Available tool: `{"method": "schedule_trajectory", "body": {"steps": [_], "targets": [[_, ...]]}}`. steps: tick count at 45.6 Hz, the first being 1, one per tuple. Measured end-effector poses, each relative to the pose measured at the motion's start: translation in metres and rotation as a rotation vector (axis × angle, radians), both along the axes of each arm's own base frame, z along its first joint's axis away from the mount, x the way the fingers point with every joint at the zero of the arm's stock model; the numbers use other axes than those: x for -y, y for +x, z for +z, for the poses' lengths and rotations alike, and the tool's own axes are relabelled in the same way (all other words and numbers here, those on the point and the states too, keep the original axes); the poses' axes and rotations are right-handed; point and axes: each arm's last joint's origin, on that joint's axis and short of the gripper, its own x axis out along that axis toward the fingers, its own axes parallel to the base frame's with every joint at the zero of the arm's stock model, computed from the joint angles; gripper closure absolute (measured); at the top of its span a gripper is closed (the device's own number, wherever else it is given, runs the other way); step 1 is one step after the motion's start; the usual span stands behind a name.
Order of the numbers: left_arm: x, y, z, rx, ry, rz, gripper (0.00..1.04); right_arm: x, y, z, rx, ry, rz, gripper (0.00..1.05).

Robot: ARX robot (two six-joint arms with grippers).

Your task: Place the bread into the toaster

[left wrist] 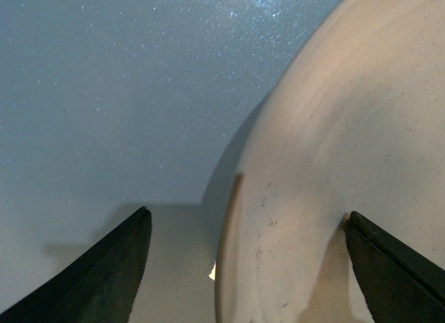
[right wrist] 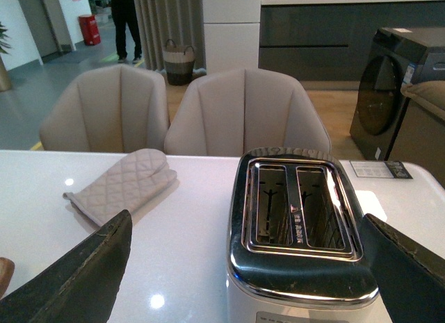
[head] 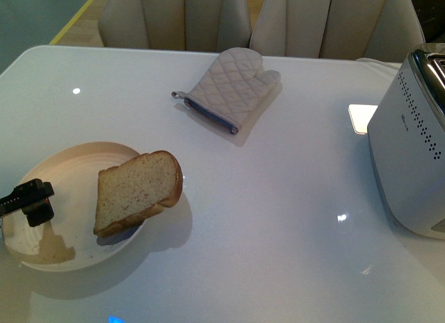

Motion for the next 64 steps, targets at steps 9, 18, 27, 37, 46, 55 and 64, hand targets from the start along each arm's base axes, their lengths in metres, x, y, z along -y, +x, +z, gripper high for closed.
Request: {"method": "schedule_trajectory", "body": {"steps": [9, 18, 27, 37, 46, 55, 64], "targets": [[0.005, 0.007, -0.001, 0.019, 0.002, -0.016, 0.49, 0.0, 0.0, 0.0, 0.0, 0.0, 0.0, 0.09], [0.015, 0.01, -0.001, 0.049, 0.022, -0.08, 0.8, 0.0, 0.0, 0.0, 0.0, 0.0, 0.0, 0.09], [0.039, 0.012, 0.001, 0.066, -0.002, -0.172, 1.0, 0.0, 0.0, 0.0, 0.0, 0.0, 0.0, 0.09], [0.096, 0.01, 0.002, 0.058, -0.047, -0.338, 1.0, 0.0, 0.0, 0.0, 0.0, 0.0, 0.0, 0.09], [0.134, 0.006, 0.003, 0.045, -0.066, -0.456, 1.0, 0.0, 0.0, 0.0, 0.0, 0.0, 0.0, 0.09], [0.158, 0.006, 0.004, 0.033, -0.085, -0.474, 1.0, 0.0, 0.0, 0.0, 0.0, 0.0, 0.0, 0.09], [0.174, 0.008, 0.004, 0.041, -0.104, -0.485, 1.0, 0.0, 0.0, 0.0, 0.0, 0.0, 0.0, 0.09]]}}
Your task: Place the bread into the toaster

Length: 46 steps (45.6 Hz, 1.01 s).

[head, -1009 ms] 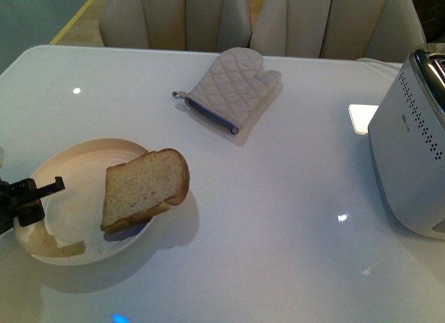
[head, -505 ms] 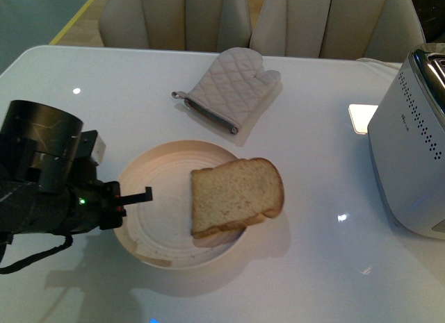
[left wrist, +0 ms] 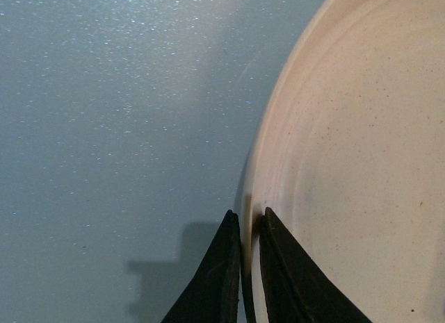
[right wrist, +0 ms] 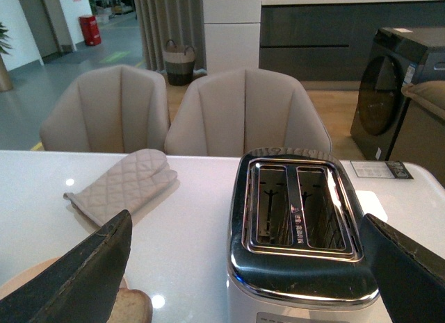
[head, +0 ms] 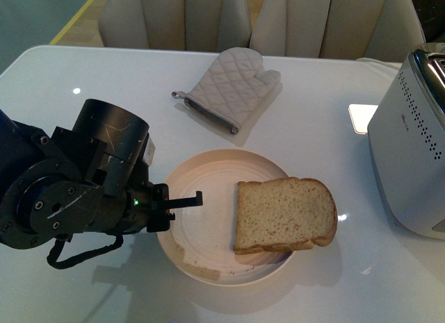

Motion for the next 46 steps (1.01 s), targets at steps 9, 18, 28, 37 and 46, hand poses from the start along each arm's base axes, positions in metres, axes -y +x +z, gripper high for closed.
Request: {"method": "schedule_trajectory", "body": {"steps": [9, 18, 28, 37, 46], "targets": [[0.005, -0.001, 0.0, -0.004, -0.008, -0.007, 0.85, 0.0, 0.0, 0.0, 0.0, 0.0, 0.0, 0.09], [-0.004, -0.005, 0.003, 0.014, -0.018, 0.02, 0.57, 0.0, 0.0, 0.0, 0.0, 0.0, 0.0, 0.09], [-0.029, -0.004, 0.04, 0.137, -0.064, 0.131, 0.3, 0.0, 0.0, 0.0, 0.0, 0.0, 0.0, 0.09], [-0.058, -0.012, 0.097, 0.314, -0.131, 0.254, 0.06, 0.0, 0.0, 0.0, 0.0, 0.0, 0.0, 0.09], [-0.078, -0.043, 0.154, 0.488, -0.22, 0.323, 0.07, 0.0, 0.0, 0.0, 0.0, 0.0, 0.0, 0.09]]}}
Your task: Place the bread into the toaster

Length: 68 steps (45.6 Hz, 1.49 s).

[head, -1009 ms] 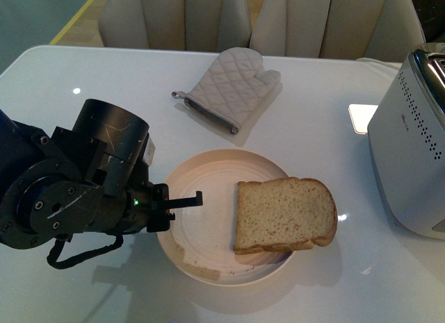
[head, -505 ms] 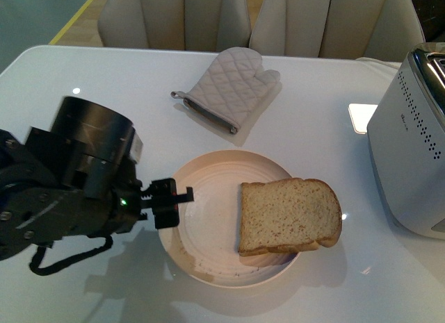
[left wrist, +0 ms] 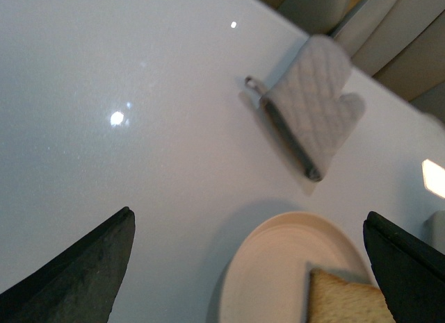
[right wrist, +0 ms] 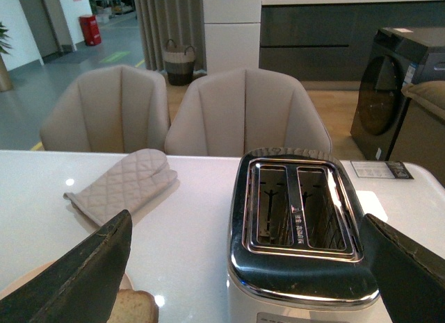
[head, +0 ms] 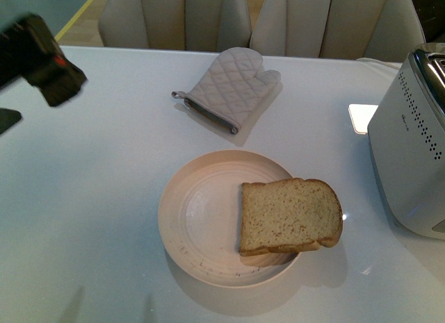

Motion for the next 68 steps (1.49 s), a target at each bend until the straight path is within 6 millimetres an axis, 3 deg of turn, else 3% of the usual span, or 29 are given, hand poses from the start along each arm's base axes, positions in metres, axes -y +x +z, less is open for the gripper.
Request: {"method": "schedule_trajectory", "body": {"steps": [7, 12, 15, 19, 25, 34, 40, 51, 68], "targets": [[-0.015, -0.031, 0.033, 0.136, -0.08, 0.068, 0.07, 0.0, 0.0, 0.0, 0.0, 0.0, 0.0, 0.09], [-0.028, -0.057, 0.046, 0.214, -0.14, 0.132, 0.07, 0.0, 0.0, 0.0, 0.0, 0.0, -0.001, 0.09], [-0.034, -0.071, 0.05, 0.243, -0.169, 0.169, 0.07, 0.0, 0.0, 0.0, 0.0, 0.0, 0.0, 0.09], [-0.046, -0.107, 0.053, 0.299, -0.261, 0.239, 0.07, 0.0, 0.0, 0.0, 0.0, 0.0, 0.0, 0.09], [-0.052, -0.132, 0.051, 0.385, -0.315, 0.232, 0.07, 0.0, 0.0, 0.0, 0.0, 0.0, 0.0, 0.09], [-0.052, -0.141, 0.042, 0.556, 0.184, 0.123, 0.37, 0.0, 0.0, 0.0, 0.0, 0.0, -0.001, 0.09], [-0.052, -0.146, 0.044, 0.581, 0.39, 0.066, 0.6, 0.0, 0.0, 0.0, 0.0, 0.0, 0.0, 0.09], [-0.052, -0.152, 0.045, 0.586, 0.465, 0.045, 1.01, 0.0, 0.0, 0.0, 0.0, 0.0, 0.0, 0.09], [-0.052, -0.161, 0.044, 0.586, 0.474, 0.043, 1.02, 0.0, 0.0, 0.0, 0.0, 0.0, 0.0, 0.09]]}}
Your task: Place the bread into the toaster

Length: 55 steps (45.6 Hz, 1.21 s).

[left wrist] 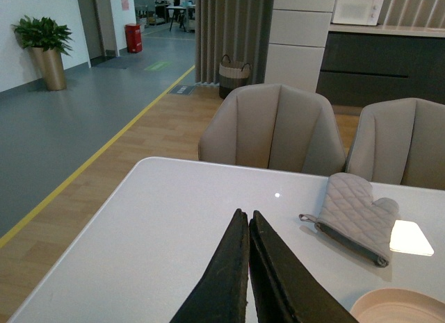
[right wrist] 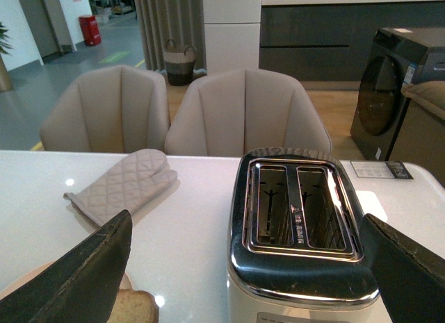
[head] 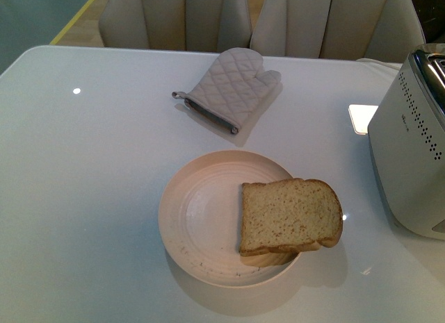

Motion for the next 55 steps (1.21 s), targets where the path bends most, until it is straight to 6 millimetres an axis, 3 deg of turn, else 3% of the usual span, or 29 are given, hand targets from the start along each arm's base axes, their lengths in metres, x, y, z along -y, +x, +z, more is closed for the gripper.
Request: {"method": "schedule_trajectory", "body": {"steps": [7, 22, 25, 28, 31, 40, 47, 55], "targets": [[0.0, -0.01, -0.004, -0.016, 0.001, 0.0, 1.02, 0.0, 0.0, 0.0, 0.0, 0.0, 0.0, 0.09], [0.0, -0.012, -0.003, -0.005, 0.001, 0.0, 0.99, 0.0, 0.0, 0.0, 0.0, 0.0, 0.0, 0.09], [0.0, -0.012, -0.003, -0.005, 0.002, 0.0, 0.84, 0.0, 0.0, -0.001, -0.03, 0.009, -0.023, 0.09], [0.0, -0.012, -0.003, -0.006, 0.001, 0.002, 0.7, -0.003, 0.001, -0.003, -0.292, 0.019, -0.167, 0.09], [0.0, -0.012, -0.003, -0.005, 0.002, 0.0, 0.6, -0.009, 0.005, -0.006, -0.395, -0.027, -0.192, 0.09], [0.0, -0.012, -0.003, -0.005, 0.002, 0.0, 0.33, -0.025, 0.025, 0.01, -0.396, 0.001, -0.105, 0.09], [0.0, -0.012, -0.003, -0.005, 0.002, 0.0, 0.07, -0.045, 0.06, 0.027, -0.422, 0.088, 0.006, 0.09], [0.0, -0.012, -0.003, -0.005, 0.003, 0.0, 0.07, -0.071, 0.113, 0.017, -0.532, 0.15, 0.074, 0.09]]}}
